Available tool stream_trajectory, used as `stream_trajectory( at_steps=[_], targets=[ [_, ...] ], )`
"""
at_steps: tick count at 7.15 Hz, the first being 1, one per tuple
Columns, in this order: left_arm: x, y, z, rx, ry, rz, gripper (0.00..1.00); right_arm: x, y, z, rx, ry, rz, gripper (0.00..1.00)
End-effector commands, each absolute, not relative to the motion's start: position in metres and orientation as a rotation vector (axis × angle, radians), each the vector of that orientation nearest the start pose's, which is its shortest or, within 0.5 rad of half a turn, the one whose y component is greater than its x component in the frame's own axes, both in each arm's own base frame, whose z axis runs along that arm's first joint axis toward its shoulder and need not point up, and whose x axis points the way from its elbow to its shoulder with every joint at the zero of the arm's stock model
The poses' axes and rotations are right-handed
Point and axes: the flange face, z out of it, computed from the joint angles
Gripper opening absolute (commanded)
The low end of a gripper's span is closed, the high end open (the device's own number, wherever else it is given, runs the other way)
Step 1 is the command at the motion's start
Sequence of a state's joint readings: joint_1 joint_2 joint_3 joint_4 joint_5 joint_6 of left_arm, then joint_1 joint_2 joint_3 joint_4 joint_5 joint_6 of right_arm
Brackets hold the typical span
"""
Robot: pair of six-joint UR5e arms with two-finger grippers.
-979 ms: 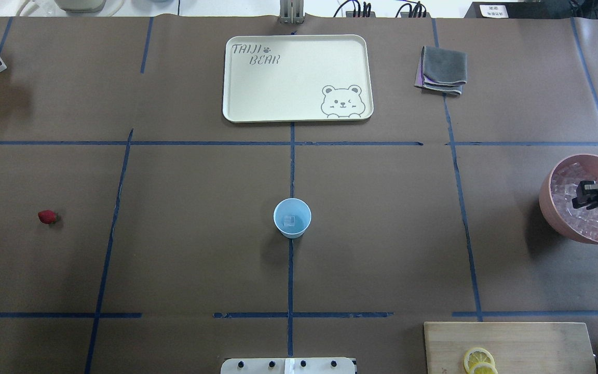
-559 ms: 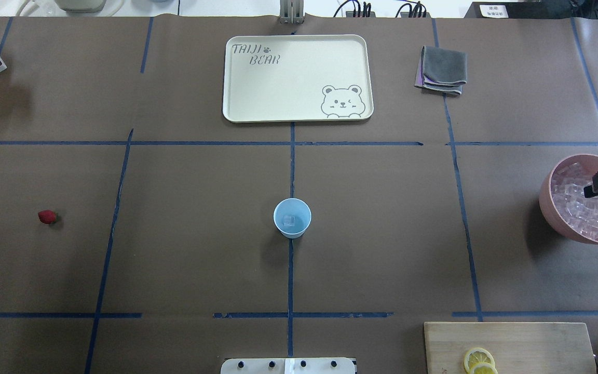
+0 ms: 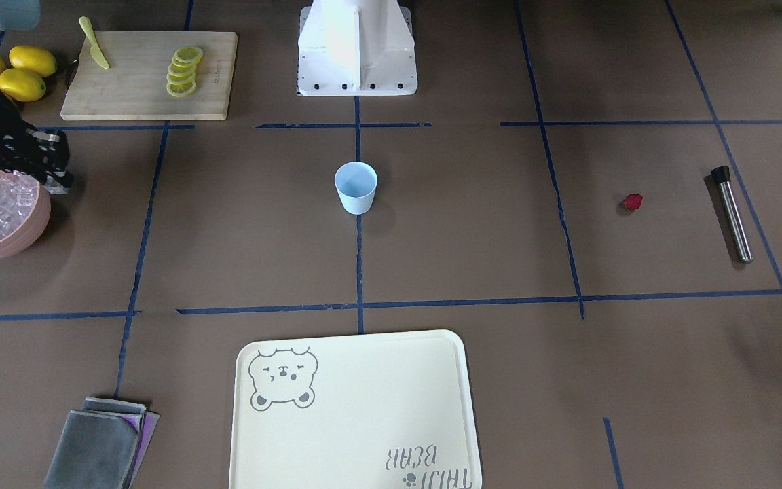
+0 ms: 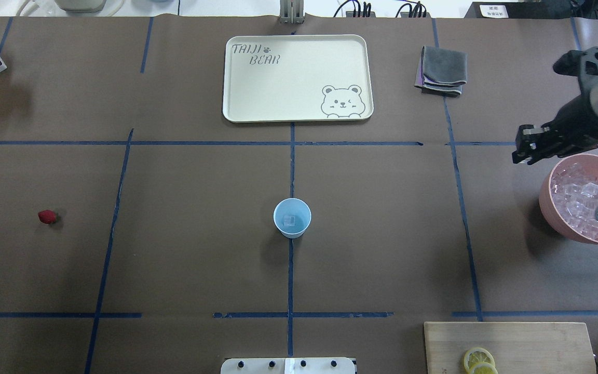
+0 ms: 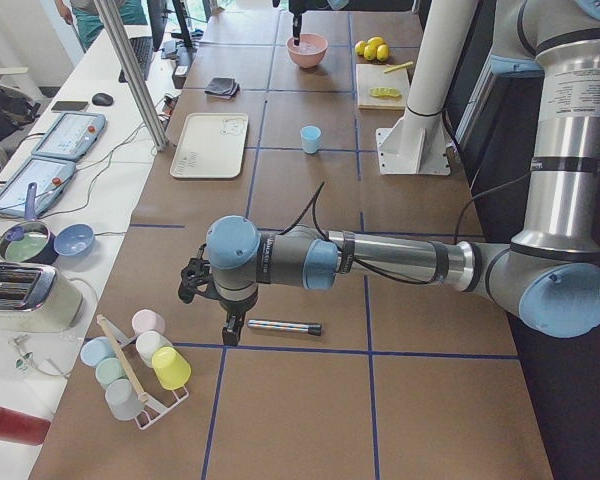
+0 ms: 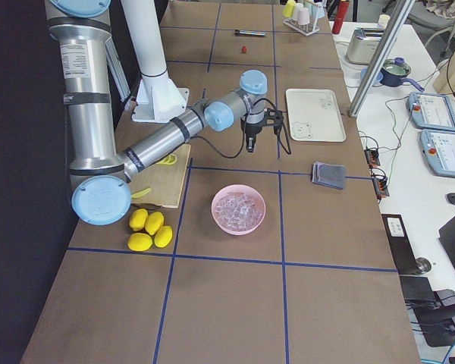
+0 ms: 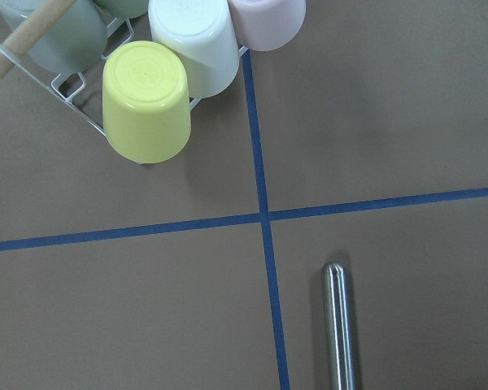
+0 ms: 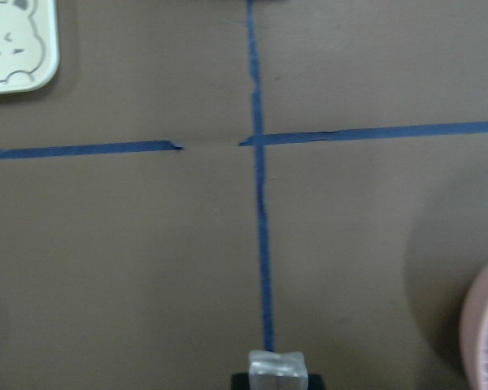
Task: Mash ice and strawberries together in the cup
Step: 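Carry the ice cube with the right gripper over the light-blue cup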
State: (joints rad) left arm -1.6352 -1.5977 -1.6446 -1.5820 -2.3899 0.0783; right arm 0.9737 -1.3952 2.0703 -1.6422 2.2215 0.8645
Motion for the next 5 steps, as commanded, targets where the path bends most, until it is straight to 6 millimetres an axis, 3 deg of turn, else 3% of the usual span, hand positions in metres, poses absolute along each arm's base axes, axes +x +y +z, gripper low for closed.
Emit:
stream_trajectory(
  at_steps=[1, 2, 4, 5],
  targets=[
    [-0.093, -0.503, 0.606, 0.159, 0.809, 0.057, 1.00, -0.325, -0.450, 0.255, 0.012, -0.805, 0.028, 0.01],
    [-0.093, -0.503, 0.608, 0.159, 0.809, 0.057, 1.00, -0.365, -0.438, 0.224, -0.001, -0.818, 0.031, 0.00],
    [-0.093, -0.503, 0.610, 0.156, 0.809, 0.056, 1.00, -0.441, -0.407, 0.195, 0.023, -0.799, 0.016, 0.00],
    [-0.093, -0.502, 0.612, 0.154, 0.809, 0.056, 1.00, -0.475, -0.413, 0.177, 0.015, -0.820, 0.020, 0.00]
  ],
)
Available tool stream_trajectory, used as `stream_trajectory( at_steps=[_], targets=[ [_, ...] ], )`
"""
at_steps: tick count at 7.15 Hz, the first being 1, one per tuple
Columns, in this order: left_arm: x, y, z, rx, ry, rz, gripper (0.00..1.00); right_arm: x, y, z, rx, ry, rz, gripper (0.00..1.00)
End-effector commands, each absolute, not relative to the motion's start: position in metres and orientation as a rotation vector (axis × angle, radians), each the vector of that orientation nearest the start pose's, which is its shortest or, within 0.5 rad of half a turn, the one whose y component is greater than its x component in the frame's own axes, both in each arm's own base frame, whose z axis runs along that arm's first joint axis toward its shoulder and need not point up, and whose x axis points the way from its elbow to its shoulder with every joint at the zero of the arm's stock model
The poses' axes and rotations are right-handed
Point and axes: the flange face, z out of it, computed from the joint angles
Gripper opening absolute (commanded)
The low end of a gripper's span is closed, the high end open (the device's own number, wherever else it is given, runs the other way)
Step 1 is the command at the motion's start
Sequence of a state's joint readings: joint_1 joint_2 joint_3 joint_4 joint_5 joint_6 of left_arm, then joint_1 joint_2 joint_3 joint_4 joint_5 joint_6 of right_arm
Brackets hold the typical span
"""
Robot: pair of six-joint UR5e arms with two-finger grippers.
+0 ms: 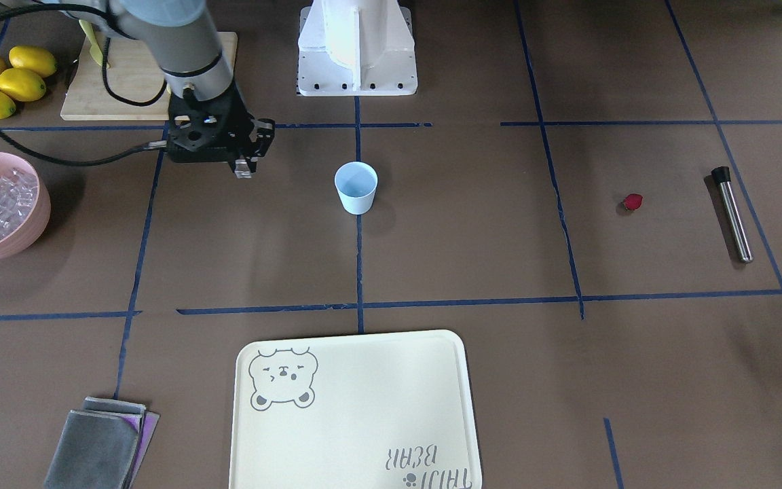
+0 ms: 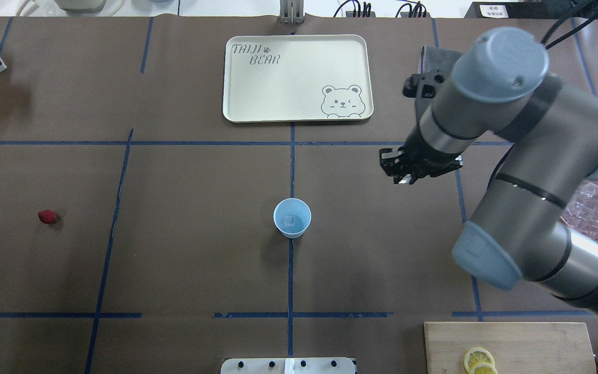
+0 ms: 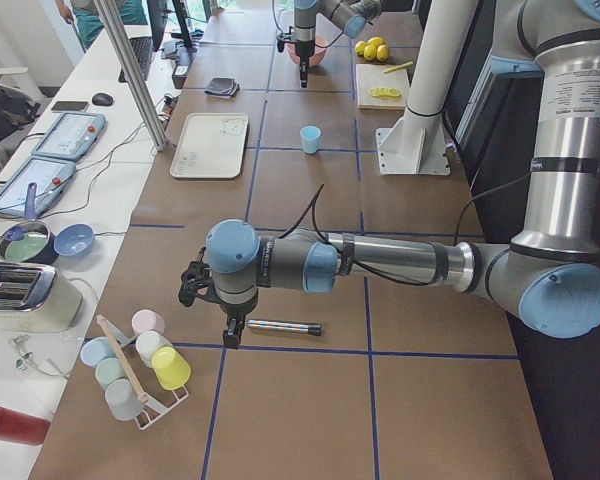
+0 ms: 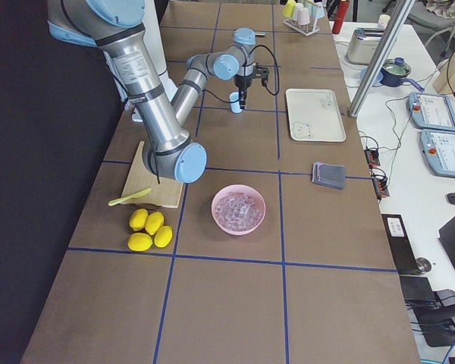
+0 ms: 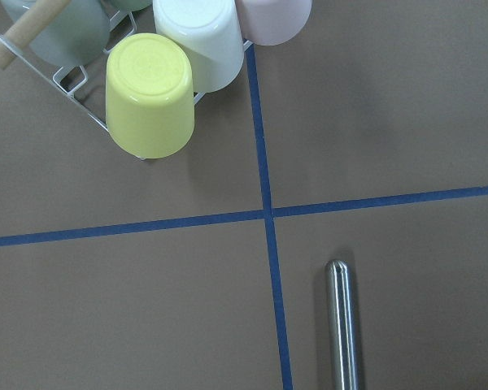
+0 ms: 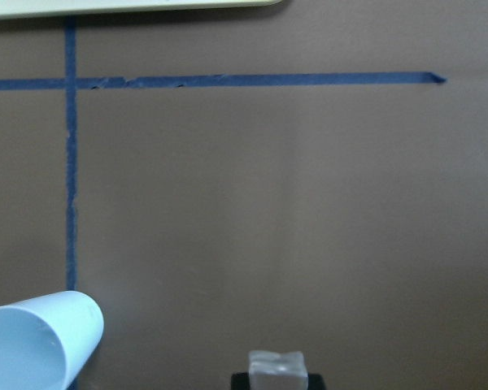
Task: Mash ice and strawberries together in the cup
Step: 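Carry the ice cube with the right gripper over the light-blue cup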
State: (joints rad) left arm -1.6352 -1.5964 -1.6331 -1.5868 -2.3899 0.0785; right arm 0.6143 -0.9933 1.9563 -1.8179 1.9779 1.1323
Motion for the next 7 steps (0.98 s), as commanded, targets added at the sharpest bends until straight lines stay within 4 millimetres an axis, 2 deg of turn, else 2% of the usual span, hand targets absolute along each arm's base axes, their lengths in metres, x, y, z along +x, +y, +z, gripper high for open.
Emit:
stream_trajectory(
  at_steps=[1, 2, 3, 4, 7],
  targets=[
    [-0.093, -0.502, 0.612, 0.154, 0.809, 0.056, 1.00, -0.508, -0.414, 0.167, 0.015, -0.837, 0.023, 0.01],
    [-0.093, -0.502, 0.614, 0.151, 0.808, 0.055, 1.00, -0.523, -0.409, 0.167, 0.033, -0.843, 0.019, 0.01],
    [-0.093, -0.502, 0.613, 0.151, 0.810, 0.055, 1.00, -0.533, -0.410, 0.160, 0.034, -0.847, 0.013, 0.01],
    [-0.093, -0.502, 0.613, 0.153, 0.810, 0.055, 1.00, -0.552, -0.413, 0.158, 0.021, -0.830, 0.008, 0.01],
    [-0.093, -0.502, 0.613, 0.153, 0.810, 0.055, 1.00, -0.561, -0.404, 0.150, 0.016, -0.848, -0.002, 0.02]
  ],
)
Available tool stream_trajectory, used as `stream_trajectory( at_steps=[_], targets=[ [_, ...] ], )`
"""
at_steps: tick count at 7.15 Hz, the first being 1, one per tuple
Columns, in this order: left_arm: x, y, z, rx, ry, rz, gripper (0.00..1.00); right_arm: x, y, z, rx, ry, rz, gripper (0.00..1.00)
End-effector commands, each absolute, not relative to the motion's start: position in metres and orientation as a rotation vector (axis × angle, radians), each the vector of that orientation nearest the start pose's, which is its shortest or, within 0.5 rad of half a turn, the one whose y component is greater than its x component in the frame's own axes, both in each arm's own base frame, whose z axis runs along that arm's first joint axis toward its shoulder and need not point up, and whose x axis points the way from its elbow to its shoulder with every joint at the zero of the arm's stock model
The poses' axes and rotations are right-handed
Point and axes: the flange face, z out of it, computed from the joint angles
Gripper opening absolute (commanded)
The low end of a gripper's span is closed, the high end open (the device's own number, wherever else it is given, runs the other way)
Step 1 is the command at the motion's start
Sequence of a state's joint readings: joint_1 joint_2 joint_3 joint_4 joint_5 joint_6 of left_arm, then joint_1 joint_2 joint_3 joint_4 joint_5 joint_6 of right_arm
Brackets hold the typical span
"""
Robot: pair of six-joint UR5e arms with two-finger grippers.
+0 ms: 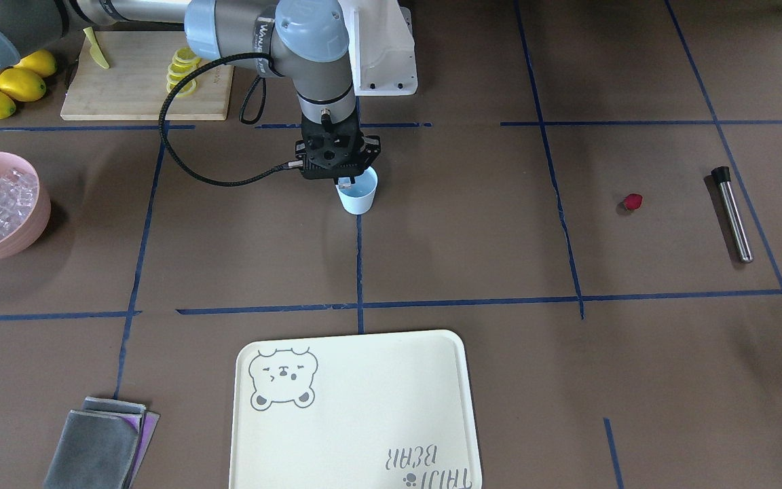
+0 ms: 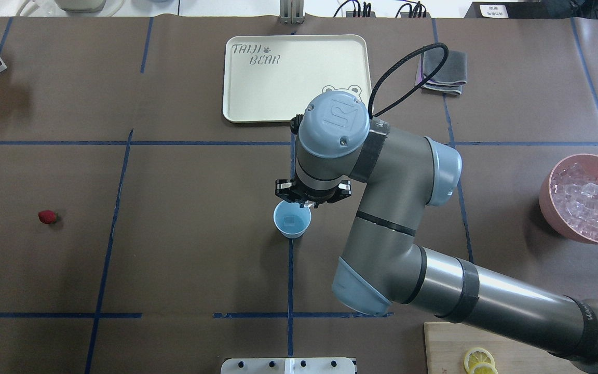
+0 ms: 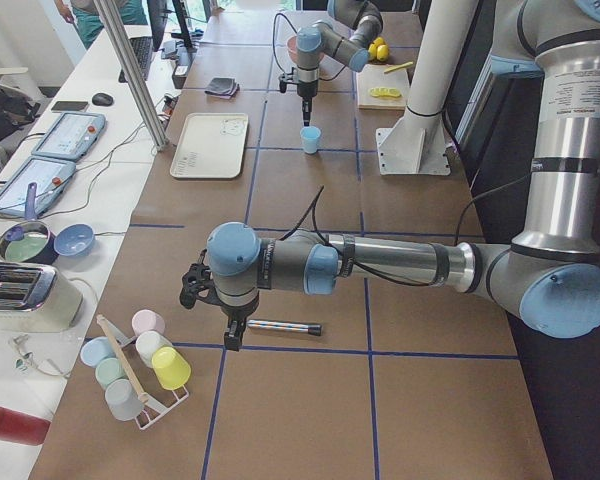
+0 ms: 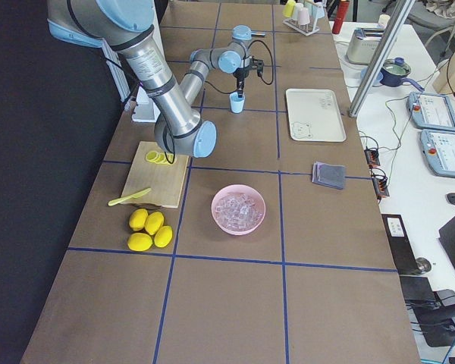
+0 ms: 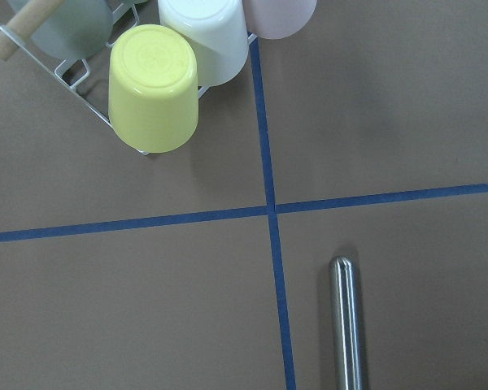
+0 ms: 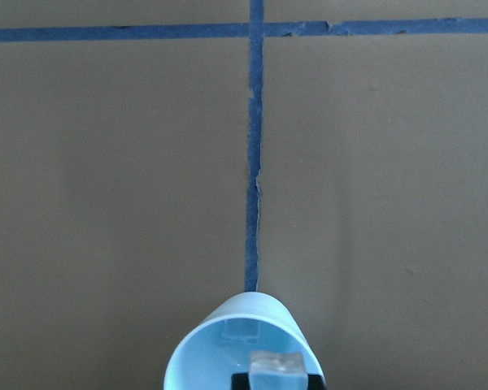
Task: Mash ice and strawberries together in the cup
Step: 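Carry the ice cube with the right gripper over the light-blue cup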
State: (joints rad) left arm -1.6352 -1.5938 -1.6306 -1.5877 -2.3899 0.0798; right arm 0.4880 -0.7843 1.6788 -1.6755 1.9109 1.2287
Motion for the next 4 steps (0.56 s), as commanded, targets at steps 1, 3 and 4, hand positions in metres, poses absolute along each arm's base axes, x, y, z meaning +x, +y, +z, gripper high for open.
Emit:
stream_trajectory(
  at_steps=[1, 3, 4],
  targets=[
    [-0.093, -0.502, 0.613, 0.153, 0.810, 0.055, 1.00, -0.565, -0.398, 0.149, 0.012, -0.851, -0.013, 0.03],
    [-0.093, -0.503, 0.612, 0.153, 0.808, 0.055, 1.00, -0.568, -0.393, 0.139, 0.014, -0.863, -0.021, 0.14],
    [-0.093, -0.503, 0.612, 0.153, 0.808, 0.055, 1.00, -0.568, -0.393, 0.138, 0.015, -0.865, -0.022, 0.21]
  ],
)
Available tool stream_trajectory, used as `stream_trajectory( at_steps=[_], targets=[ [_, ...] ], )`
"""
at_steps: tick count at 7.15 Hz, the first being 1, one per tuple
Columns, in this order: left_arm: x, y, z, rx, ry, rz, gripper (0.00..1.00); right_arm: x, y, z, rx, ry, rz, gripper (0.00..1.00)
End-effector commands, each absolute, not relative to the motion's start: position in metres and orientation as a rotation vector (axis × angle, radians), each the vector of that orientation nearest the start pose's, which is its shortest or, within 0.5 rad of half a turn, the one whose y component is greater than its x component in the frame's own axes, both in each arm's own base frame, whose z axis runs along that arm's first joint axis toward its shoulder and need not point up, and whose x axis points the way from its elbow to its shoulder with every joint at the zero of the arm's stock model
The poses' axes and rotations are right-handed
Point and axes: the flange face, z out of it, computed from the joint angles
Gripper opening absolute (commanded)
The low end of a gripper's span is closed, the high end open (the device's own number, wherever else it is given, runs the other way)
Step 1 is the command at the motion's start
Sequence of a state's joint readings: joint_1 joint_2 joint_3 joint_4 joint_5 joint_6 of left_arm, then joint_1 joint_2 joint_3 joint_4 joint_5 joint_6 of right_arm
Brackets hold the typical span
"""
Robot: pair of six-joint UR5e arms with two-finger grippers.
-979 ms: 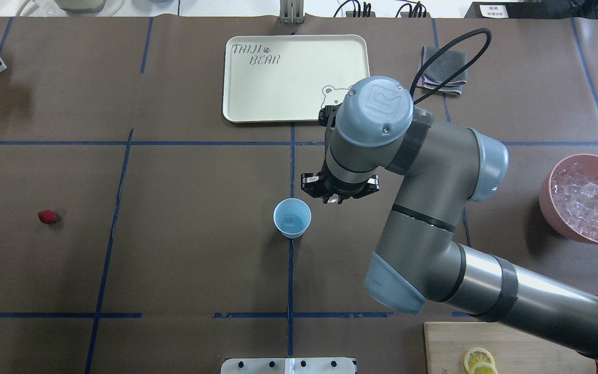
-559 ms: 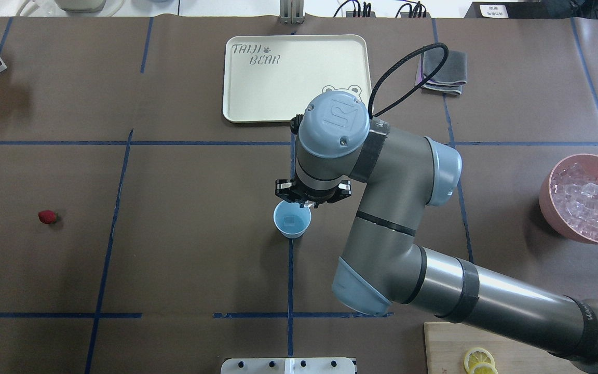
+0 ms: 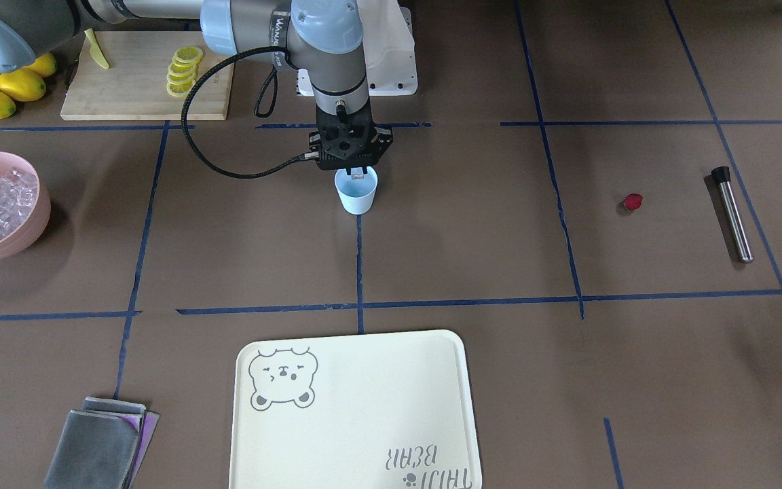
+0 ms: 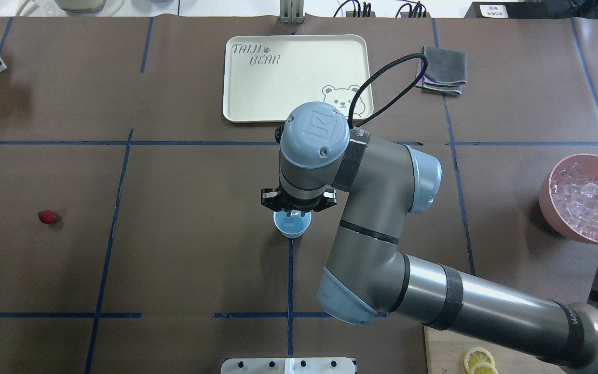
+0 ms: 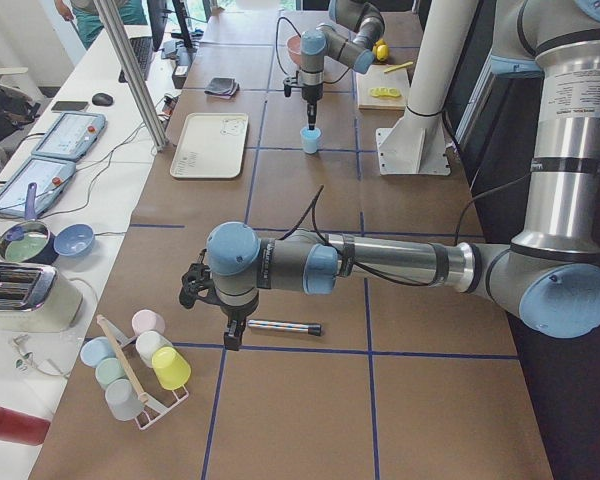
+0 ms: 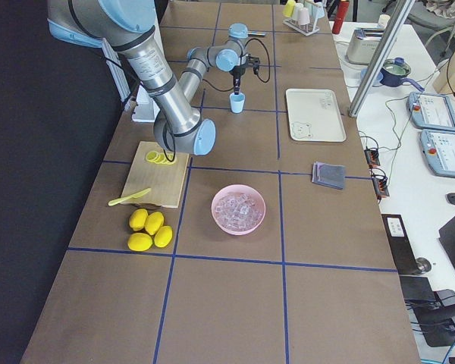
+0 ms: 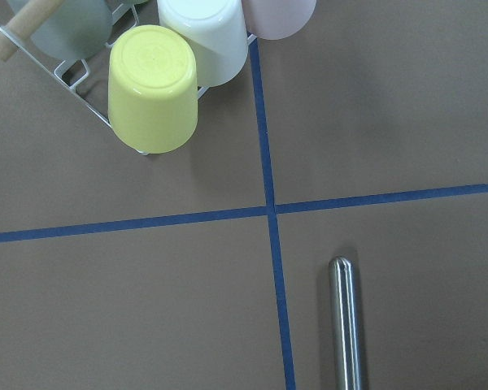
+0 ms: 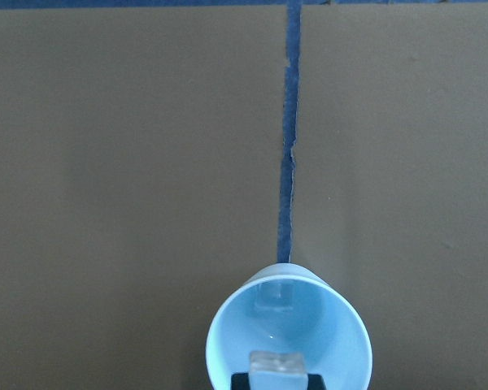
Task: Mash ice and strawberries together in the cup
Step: 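Open the right gripper to drop the ice cube into the cup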
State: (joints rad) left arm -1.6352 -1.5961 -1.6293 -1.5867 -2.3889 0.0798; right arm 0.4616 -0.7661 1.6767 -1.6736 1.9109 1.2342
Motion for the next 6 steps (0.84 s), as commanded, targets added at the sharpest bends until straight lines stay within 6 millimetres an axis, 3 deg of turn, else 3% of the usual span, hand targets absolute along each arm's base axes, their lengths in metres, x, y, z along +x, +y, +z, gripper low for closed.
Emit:
stream_trajectory(
  at_steps=[1, 3, 4, 5, 6],
  targets=[
    [-0.0931, -0.5029, 0.6113, 0.154, 0.809, 0.056, 1.00, -0.5676, -0.3930, 0.1392, 0.015, -0.863, -0.023, 0.28],
    [-0.0932, -0.5043, 0.6105, 0.156, 0.809, 0.057, 1.00, -0.5658, -0.3921, 0.1369, 0.018, -0.869, -0.024, 0.44],
    [-0.0932, -0.5043, 0.6105, 0.156, 0.809, 0.057, 1.00, -0.5654, -0.3919, 0.1361, 0.019, -0.871, -0.025, 0.46],
    [-0.0932, -0.5043, 0.6105, 0.156, 0.809, 0.057, 1.00, -0.5653, -0.3920, 0.1361, 0.020, -0.871, -0.023, 0.65],
    [-0.0932, -0.5043, 0.6105, 0.156, 0.809, 0.057, 1.00, -0.5645, -0.3918, 0.1361, 0.022, -0.872, -0.024, 0.99]
  ],
)
